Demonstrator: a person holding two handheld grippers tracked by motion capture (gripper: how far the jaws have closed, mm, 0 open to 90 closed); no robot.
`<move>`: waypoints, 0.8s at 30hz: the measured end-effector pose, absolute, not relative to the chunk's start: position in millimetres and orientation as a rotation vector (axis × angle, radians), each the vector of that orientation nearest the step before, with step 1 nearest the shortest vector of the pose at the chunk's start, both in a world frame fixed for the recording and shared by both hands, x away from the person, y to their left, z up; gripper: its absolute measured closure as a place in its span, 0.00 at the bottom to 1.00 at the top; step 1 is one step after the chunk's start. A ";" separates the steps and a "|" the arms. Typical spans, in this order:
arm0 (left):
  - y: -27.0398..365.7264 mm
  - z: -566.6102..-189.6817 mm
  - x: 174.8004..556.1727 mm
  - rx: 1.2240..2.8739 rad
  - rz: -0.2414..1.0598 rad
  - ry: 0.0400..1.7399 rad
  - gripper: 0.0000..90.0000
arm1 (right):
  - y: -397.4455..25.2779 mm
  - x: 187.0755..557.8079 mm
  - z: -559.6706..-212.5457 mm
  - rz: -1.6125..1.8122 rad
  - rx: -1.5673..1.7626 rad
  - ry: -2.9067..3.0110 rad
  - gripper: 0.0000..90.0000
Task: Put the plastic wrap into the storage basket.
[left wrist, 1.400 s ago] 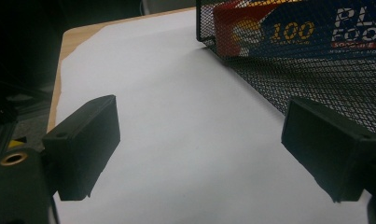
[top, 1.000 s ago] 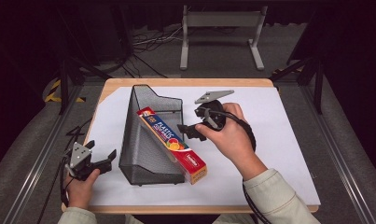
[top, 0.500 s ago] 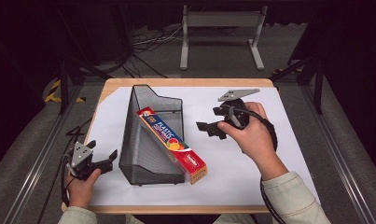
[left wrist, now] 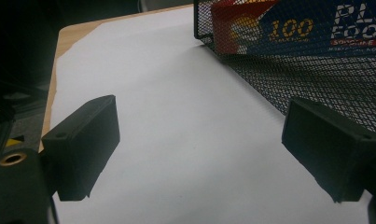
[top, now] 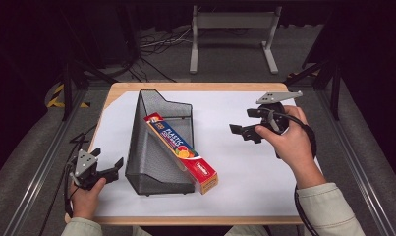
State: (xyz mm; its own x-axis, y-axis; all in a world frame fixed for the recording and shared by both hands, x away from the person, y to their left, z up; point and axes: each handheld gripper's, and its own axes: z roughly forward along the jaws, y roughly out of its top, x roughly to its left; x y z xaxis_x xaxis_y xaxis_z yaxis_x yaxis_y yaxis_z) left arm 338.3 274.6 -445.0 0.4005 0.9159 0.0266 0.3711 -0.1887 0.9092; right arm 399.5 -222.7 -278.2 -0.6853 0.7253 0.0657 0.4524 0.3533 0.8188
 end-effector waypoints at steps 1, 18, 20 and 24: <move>274.6 -445.0 338.3 1.752 0.756 1.126 0.13 | -227.7 399.7 -277.1 1.243 1.038 2.305 0.17; 274.4 -445.0 337.9 1.755 0.760 1.124 0.13 | -286.2 405.4 -293.0 1.261 1.050 2.210 0.17; 274.2 -445.1 337.6 1.751 0.759 1.128 0.13 | -289.4 405.9 -295.1 1.265 1.046 2.203 0.17; 274.7 -445.1 336.9 1.750 0.758 1.122 0.13 | -300.9 406.9 -306.2 1.267 1.035 2.197 0.17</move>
State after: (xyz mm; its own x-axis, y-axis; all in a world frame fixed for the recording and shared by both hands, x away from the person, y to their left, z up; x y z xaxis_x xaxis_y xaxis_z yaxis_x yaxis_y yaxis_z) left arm 336.9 274.7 -445.1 0.4012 0.9156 0.0270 0.3673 -0.1878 0.9109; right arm 406.9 -300.9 -306.2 -0.6458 0.7632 0.0218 0.4008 0.3146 0.8605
